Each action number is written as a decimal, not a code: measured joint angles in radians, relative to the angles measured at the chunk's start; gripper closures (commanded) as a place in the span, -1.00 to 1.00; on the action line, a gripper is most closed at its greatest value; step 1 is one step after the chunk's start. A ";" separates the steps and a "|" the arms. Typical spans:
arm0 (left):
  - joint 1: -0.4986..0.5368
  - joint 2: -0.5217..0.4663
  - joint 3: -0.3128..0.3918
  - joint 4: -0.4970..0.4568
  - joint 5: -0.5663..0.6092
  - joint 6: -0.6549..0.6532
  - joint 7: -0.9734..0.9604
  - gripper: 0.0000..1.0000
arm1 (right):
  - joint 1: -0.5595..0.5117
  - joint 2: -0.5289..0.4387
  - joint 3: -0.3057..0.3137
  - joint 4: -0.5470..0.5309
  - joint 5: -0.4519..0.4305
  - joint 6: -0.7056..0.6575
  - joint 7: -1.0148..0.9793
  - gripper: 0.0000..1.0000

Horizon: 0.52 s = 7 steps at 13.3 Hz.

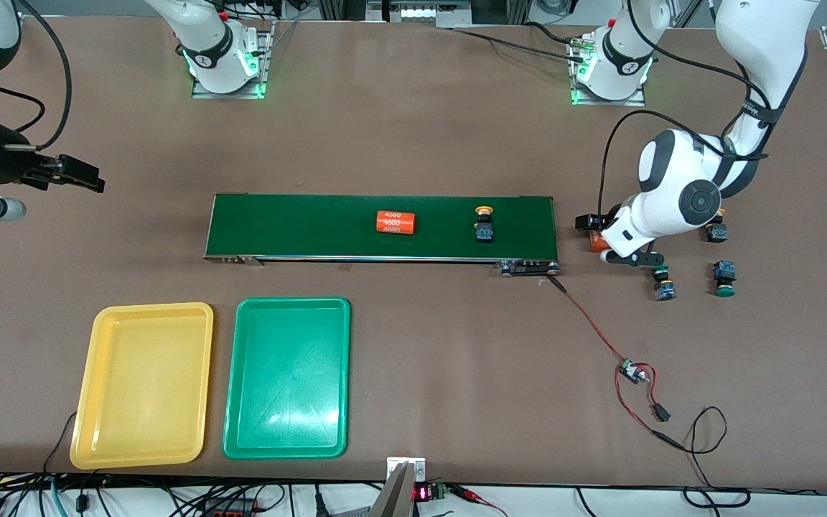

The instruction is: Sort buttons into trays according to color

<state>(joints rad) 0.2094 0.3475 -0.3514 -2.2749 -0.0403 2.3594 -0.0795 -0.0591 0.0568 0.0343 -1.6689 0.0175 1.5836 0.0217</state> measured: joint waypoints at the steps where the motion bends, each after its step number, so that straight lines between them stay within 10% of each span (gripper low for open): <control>1: 0.004 0.014 0.001 -0.004 0.000 0.016 0.011 -0.56 | 0.000 0.000 0.000 0.000 0.000 0.000 0.000 -1.00; 4: 0.013 0.039 0.002 -0.005 0.000 0.032 0.028 0.89 | 0.000 0.000 0.000 0.000 0.000 0.000 0.000 -1.00; 7: 0.016 0.033 0.002 0.002 0.000 0.030 0.030 1.00 | 0.000 0.000 0.000 0.000 0.000 0.000 0.000 -1.00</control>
<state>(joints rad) 0.2259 0.3807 -0.3490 -2.2732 -0.0401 2.3899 -0.0492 -0.0588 0.0569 0.0345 -1.6689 0.0178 1.5838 0.0218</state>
